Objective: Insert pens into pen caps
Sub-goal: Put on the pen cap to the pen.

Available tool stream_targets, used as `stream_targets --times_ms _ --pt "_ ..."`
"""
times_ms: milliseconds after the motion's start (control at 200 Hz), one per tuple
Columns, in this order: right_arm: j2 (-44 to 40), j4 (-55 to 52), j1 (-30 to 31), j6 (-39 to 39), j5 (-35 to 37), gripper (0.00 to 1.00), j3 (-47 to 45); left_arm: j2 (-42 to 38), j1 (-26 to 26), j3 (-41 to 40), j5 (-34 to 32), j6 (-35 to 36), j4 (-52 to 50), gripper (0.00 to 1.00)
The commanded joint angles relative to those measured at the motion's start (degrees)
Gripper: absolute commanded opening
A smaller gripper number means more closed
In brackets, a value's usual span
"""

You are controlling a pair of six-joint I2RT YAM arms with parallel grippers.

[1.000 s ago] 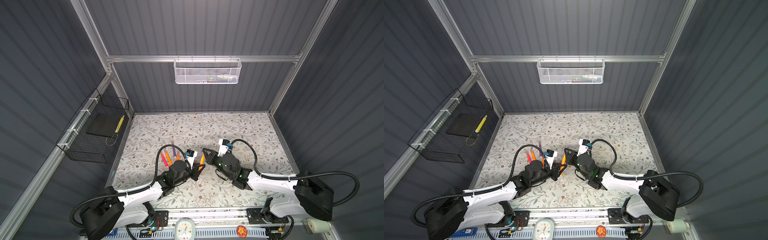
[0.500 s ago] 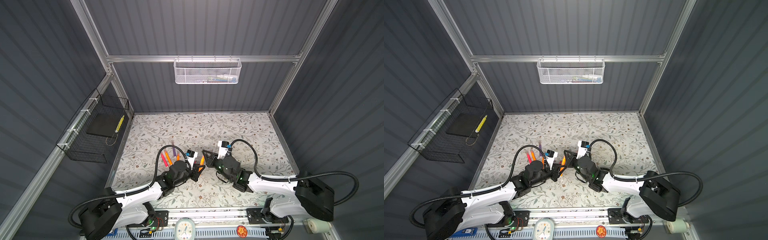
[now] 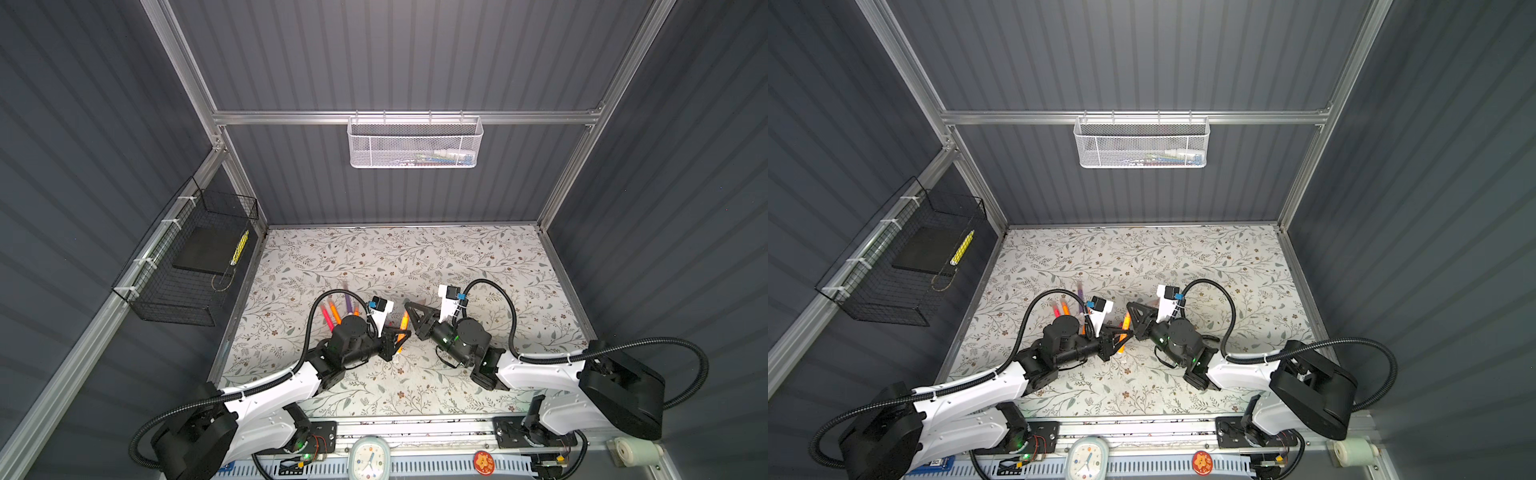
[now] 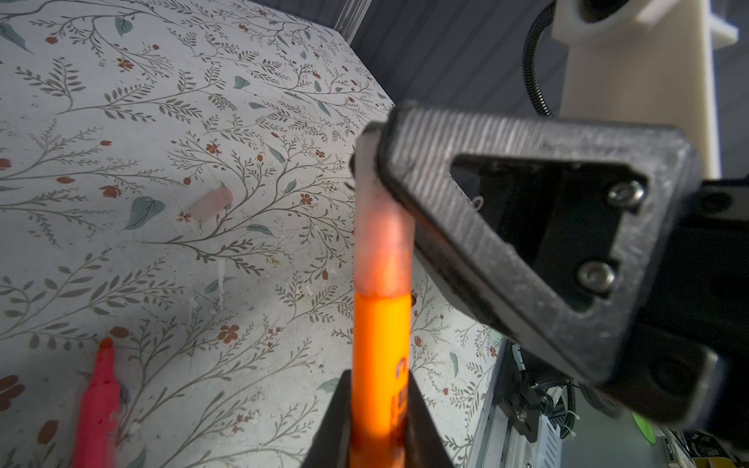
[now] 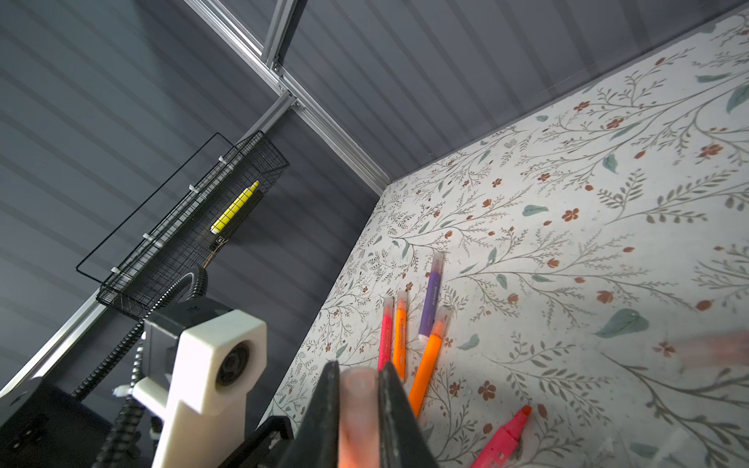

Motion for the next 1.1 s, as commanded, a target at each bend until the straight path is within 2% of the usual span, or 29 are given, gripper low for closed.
stream_targets --times_ms 0,95,165,425,645,1095 --pt "2.0 -2.1 2.3 -0.4 -9.6 0.00 1.2 -2.1 2.0 3.0 -7.2 -0.2 1.4 0.00" --pt "2.7 -0.4 3.4 -0.6 -9.9 0.00 0.1 -3.9 2.1 4.4 -13.0 2.7 -2.2 0.00" --pt "2.7 -1.0 3.7 -0.4 -10.8 0.00 -0.2 -4.9 2.8 5.2 -14.6 4.5 -2.7 0.00" --pt "5.5 6.6 4.2 -0.9 -16.2 0.00 -2.8 -6.1 5.1 8.6 -14.1 6.7 -2.3 0.00" --pt "8.1 10.8 5.1 -1.0 -18.0 0.00 -2.7 -7.7 5.8 10.1 -12.9 7.0 -1.7 0.00" --pt "8.7 7.5 9.5 -3.1 -14.2 0.00 -1.8 -10.3 7.4 14.7 -15.2 10.5 -3.7 0.00"
